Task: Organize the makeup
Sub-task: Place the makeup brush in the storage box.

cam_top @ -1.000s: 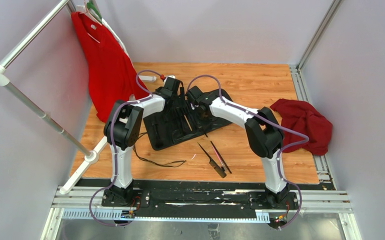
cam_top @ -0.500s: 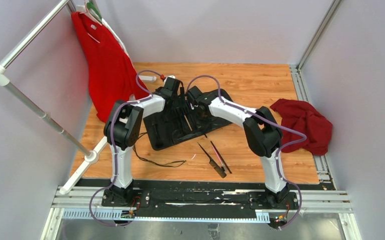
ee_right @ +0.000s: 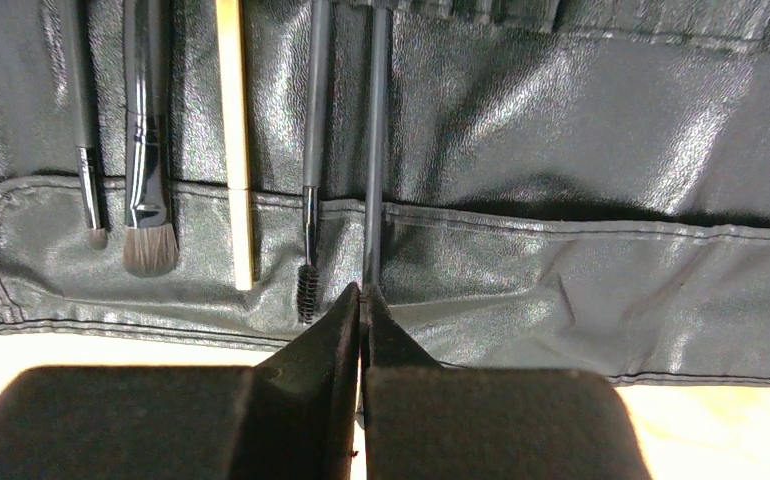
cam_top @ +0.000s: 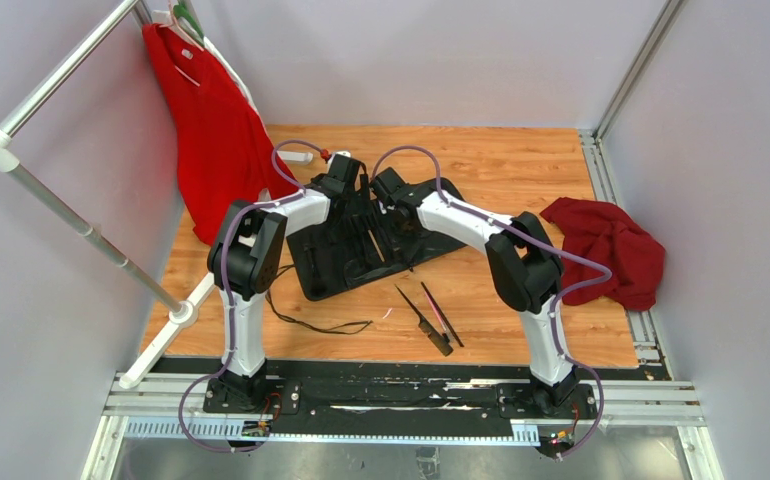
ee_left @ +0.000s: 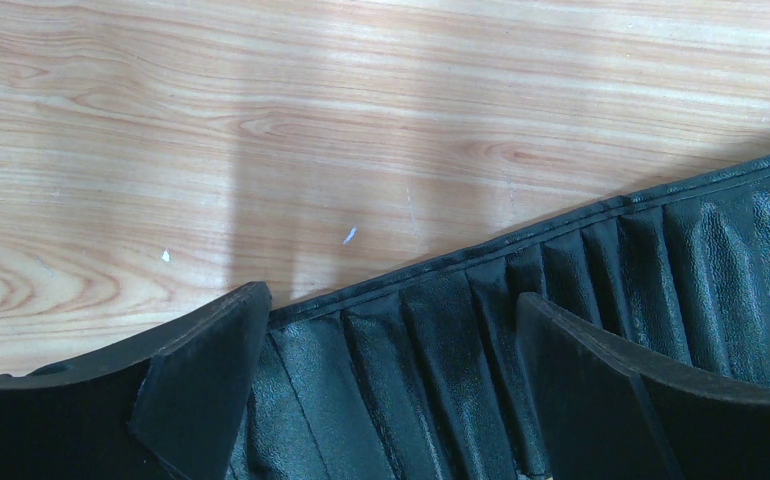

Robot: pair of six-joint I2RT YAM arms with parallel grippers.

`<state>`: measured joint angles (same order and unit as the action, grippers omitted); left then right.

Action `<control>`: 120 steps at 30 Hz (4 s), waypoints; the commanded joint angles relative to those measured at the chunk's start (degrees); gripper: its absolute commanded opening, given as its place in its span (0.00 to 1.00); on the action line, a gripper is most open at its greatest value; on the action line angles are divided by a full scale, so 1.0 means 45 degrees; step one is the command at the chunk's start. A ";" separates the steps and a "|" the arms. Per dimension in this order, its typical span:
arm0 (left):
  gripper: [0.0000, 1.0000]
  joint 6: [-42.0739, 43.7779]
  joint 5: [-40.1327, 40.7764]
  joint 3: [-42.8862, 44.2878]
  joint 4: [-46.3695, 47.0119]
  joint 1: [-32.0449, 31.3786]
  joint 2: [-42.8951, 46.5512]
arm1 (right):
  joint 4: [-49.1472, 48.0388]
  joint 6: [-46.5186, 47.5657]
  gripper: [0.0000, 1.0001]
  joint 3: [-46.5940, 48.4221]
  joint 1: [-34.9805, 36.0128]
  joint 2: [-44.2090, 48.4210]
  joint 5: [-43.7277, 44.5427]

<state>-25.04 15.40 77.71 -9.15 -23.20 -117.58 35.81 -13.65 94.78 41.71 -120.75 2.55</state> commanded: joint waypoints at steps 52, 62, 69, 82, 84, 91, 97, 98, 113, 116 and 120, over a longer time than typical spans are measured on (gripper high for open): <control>0.99 -0.0183 -0.0687 -0.0557 -0.1229 0.0172 -0.0512 | -0.0957 -0.0023 0.02 -0.0961 -0.0188 0.0391 0.0413; 0.99 -0.0149 -0.0708 -0.0529 -0.1249 0.0171 -0.0531 | -0.1235 0.0024 0.01 -0.0033 -0.0252 -0.0372 0.0328; 0.99 -0.0108 -0.0741 -0.0531 -0.1249 0.0176 -0.0541 | -0.1495 0.0103 0.01 0.0720 -0.0307 -0.1023 0.0279; 1.00 -0.0081 -0.0839 -0.0493 -0.1249 0.0181 -0.0585 | -0.3408 0.0396 0.01 0.0520 -0.0414 -0.1378 0.0271; 1.00 -0.0081 -0.0825 -0.0478 -0.1249 0.0185 -0.0590 | -0.3698 0.0397 0.01 0.0416 -0.0418 -0.1443 0.0240; 1.00 -0.0081 -0.0827 -0.0486 -0.1249 0.0175 -0.0590 | -0.3991 0.0377 0.09 0.0390 -0.0422 -0.1649 0.0100; 1.00 -0.0081 -0.0824 -0.0472 -0.1269 0.0173 -0.0609 | -0.3957 0.0373 0.27 -0.0012 -0.0423 -0.1199 0.0471; 1.00 -0.0081 -0.0817 -0.0472 -0.1268 0.0187 -0.0610 | -0.3972 0.0367 0.27 -0.0101 -0.0425 -0.1092 0.0518; 1.00 -0.0100 -0.0796 -0.0433 -0.1280 0.0167 -0.0629 | -0.3740 0.0412 0.28 -0.1918 -0.0422 0.1494 0.1620; 1.00 -0.0071 -0.0785 -0.0430 -0.1268 0.0172 -0.0629 | -0.3602 0.0464 0.29 -0.2456 -0.0410 0.2611 0.1650; 1.00 -0.0081 -0.0784 -0.0433 -0.1268 0.0185 -0.0629 | -0.3157 0.0495 0.31 -0.3413 -0.0293 0.3923 0.1866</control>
<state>-24.38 14.79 77.73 -9.17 -23.05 -117.58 18.68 -12.14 82.78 40.38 -108.95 8.60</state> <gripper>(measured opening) 0.997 0.290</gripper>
